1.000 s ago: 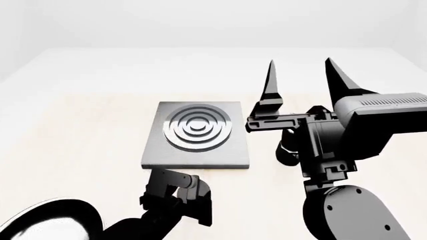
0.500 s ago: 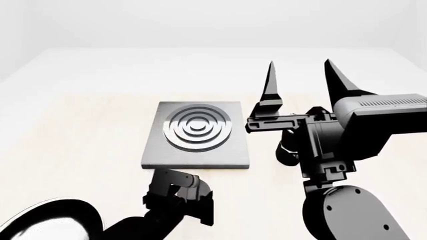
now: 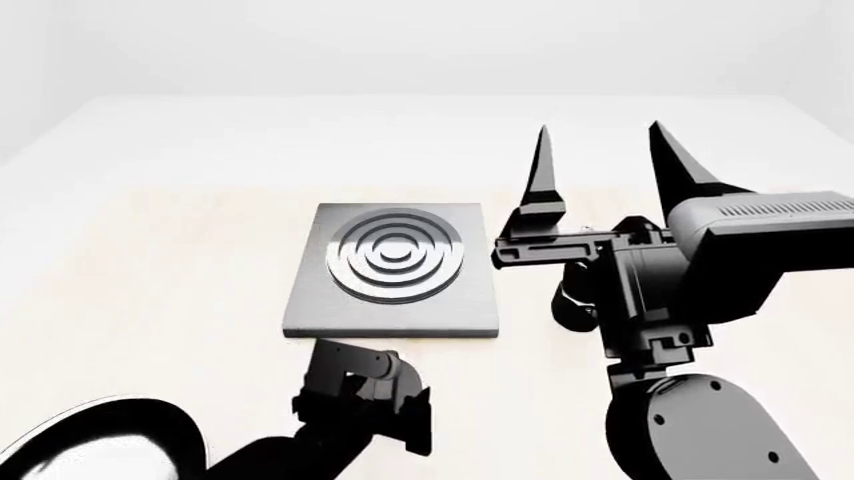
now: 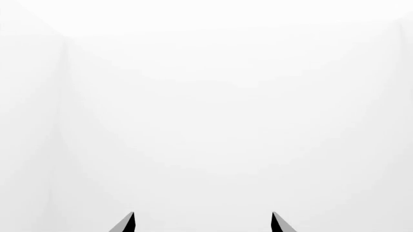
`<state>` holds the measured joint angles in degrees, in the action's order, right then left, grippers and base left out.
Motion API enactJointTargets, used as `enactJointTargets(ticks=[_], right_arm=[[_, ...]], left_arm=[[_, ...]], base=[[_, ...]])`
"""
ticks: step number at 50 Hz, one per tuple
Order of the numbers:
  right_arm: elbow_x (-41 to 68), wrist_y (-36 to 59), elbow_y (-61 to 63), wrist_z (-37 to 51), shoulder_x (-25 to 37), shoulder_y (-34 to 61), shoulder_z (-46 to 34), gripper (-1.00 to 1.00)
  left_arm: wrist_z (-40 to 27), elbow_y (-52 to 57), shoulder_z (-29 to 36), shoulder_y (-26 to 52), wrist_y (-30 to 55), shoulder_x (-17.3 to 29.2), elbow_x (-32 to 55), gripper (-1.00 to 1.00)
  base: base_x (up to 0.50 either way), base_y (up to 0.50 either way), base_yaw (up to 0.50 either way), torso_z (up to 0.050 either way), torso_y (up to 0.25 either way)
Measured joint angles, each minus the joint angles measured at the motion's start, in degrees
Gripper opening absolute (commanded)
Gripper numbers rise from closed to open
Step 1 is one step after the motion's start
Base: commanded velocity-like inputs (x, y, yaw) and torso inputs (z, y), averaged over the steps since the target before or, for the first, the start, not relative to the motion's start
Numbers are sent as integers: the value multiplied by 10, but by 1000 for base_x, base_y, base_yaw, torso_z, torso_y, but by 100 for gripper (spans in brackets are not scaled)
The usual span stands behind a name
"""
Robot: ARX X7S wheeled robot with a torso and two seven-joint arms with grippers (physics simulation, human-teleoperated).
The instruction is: Turn on the stove and put the moka pot on it.
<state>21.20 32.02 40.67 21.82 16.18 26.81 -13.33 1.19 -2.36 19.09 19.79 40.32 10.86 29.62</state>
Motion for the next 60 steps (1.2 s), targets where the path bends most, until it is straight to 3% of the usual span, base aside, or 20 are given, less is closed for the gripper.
enactJointTargets(ticks=[60], right_arm=[[9, -15, -8, 9, 10, 2, -8, 100]], left_arm=[[5, -31, 25, -2, -24, -5, 5, 100]], base=[[0, 0, 0, 0, 0]])
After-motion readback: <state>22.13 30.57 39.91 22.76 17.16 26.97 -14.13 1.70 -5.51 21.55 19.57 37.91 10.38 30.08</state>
